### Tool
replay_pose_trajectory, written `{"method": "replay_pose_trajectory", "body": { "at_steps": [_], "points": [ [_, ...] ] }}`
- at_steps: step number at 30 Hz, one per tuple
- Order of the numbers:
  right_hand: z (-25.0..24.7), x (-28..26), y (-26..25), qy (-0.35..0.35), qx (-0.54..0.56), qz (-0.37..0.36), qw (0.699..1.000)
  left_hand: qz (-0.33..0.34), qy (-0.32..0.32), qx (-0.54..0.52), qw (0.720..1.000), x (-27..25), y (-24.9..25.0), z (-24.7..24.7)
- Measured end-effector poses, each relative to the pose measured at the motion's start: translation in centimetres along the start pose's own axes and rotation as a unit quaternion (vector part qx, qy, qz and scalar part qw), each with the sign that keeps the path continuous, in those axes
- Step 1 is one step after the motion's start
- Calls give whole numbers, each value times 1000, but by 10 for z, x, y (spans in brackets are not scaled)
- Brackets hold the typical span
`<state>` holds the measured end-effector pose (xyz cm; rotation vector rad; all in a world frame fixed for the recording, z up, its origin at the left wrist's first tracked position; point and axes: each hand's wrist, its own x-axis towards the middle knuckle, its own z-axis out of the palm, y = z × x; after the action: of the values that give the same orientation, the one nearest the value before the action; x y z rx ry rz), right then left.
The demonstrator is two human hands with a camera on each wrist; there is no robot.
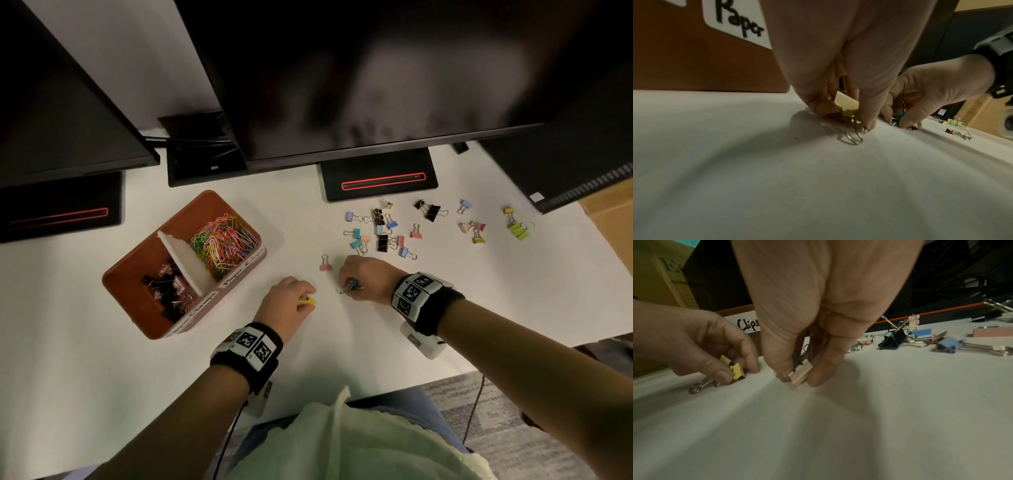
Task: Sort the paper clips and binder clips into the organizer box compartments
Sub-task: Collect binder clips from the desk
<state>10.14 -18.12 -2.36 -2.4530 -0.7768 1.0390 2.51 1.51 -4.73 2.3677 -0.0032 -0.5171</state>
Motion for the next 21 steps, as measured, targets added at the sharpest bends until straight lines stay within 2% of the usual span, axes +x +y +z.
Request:
{"method": "replay_pose_trajectory", "body": {
  "at_steps": [6,8,12,15,17,19,21],
  "points": [
    [1,4,-13,13,-8,-17,1000,-18,-41,-24,999,-14,7,-21],
    [-2,6,-24,28,1,-43,999,-3,-11,-69,998,-26,13,-36],
    [-14,17,-70,77,32,-119,989,7,118,-136,984,-60,18,-81],
    [-21,37,-121,95,61,-182,977,-31,235,-172,956,-82,-4,-118],
    [-20,52,-159,102,66,-211,970,-96,299,-189,930,-91,-26,-135],
    [-15,68,-194,109,68,-218,968,-164,324,-233,902,-97,-41,-149],
    [-9,81,-222,105,62,-208,970,-205,293,-333,873,-99,-49,-158]
  ]
}}
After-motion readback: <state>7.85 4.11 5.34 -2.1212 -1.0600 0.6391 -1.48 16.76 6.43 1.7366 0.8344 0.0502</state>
